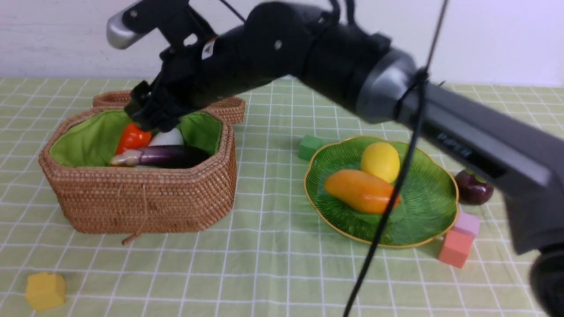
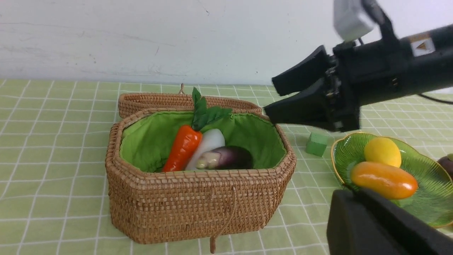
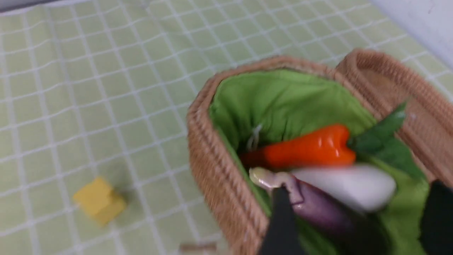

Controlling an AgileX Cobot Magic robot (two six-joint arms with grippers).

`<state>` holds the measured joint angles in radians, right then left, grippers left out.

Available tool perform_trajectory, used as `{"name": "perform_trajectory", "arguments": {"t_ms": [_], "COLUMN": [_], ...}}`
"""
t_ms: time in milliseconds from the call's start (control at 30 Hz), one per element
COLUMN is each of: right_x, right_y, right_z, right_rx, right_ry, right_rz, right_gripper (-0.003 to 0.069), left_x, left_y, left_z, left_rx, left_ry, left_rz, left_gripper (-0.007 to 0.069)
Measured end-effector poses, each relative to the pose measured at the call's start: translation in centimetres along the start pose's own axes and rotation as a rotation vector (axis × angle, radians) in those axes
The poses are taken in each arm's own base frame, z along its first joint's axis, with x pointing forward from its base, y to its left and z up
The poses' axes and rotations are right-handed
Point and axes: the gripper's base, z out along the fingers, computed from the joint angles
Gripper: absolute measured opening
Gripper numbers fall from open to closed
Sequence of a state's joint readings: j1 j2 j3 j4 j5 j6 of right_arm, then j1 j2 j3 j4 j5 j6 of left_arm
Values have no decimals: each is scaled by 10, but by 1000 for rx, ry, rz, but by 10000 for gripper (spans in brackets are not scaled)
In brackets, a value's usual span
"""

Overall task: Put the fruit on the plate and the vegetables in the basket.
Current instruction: Use the right arm to grab a mangosteen and put it into the right plate

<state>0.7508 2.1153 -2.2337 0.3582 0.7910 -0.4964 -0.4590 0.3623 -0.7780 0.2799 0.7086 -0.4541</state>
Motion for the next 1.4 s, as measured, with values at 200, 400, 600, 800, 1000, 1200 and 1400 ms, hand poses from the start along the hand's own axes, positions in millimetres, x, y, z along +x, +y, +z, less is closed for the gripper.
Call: {"name": "perform_trajectory", "arguments": {"t_ms": [200,400,600,800,1000,1200,1400], "right_x": [-10,1,44,111,180,212,248], "right_y": [-12,-43,-83,-116,-151,-181,-212], "right_z": [-84,-135,-172,-217,-248,-246,-201], "right_rx": [68,182,309,431,527,565,544], "right_ry": [181,284,375,502,575,547,482], "right_rz": [40,182,375,589,834,928,1034], "right_gripper": [120,-16,-15,-10,-2,60,367], "left_x": [2,3,3,6,8,8,8], "left_y": [-5,-16,-28,-37,-44,-45,-45], "left_z": [0,-1,-4,-8,-12,-12,-13], "left_rx": [53,179,314,424,507,525,528], "left_ry": [20,30,31,54,59,64,65], "left_rz": [17,37,37,54,108,109,109], "left_gripper": [-13,-13,-13,-13,-13,-13,-13]}}
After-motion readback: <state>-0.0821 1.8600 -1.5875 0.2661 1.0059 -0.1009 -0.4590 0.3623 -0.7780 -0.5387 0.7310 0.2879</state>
